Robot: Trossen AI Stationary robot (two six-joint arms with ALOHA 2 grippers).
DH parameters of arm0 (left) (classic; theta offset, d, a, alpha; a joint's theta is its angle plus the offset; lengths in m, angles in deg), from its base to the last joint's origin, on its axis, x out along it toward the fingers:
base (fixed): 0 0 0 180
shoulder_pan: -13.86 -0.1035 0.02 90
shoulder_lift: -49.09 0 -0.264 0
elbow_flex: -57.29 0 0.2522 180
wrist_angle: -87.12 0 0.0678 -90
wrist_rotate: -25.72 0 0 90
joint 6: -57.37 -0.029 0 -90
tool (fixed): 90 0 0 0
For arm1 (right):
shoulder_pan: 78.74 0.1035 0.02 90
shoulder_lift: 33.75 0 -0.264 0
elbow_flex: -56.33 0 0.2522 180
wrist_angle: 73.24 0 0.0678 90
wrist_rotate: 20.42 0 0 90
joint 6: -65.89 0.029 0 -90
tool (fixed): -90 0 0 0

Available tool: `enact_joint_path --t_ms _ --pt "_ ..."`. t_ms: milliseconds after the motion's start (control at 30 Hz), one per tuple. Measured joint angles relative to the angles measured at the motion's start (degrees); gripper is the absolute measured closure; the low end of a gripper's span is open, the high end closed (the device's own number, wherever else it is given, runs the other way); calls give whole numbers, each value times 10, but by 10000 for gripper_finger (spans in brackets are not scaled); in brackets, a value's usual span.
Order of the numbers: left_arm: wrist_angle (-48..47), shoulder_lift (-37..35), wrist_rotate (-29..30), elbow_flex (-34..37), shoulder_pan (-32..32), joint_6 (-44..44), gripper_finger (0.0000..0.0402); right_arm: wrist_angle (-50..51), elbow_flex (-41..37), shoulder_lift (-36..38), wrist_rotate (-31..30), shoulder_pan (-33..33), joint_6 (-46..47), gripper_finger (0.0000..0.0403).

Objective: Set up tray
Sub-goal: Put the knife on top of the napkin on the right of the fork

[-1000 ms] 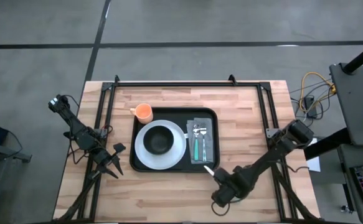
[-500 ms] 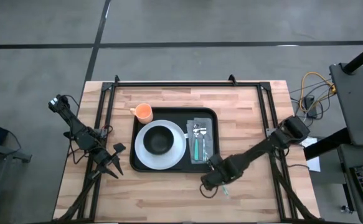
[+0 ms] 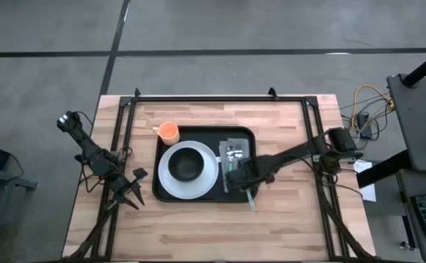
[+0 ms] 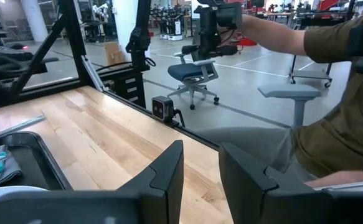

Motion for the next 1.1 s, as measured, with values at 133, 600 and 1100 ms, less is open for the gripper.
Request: enact_joint_path --t_ms 133,600,1100 --pt "0 0 0 0 0 0 318 1 0 0 0 -43 -8 390" --pt "0 0 0 0 0 0 318 2 -11 -3 0 -103 14 390" --pt "0 0 0 0 0 0 318 -21 -38 -6 -28 -103 35 390"
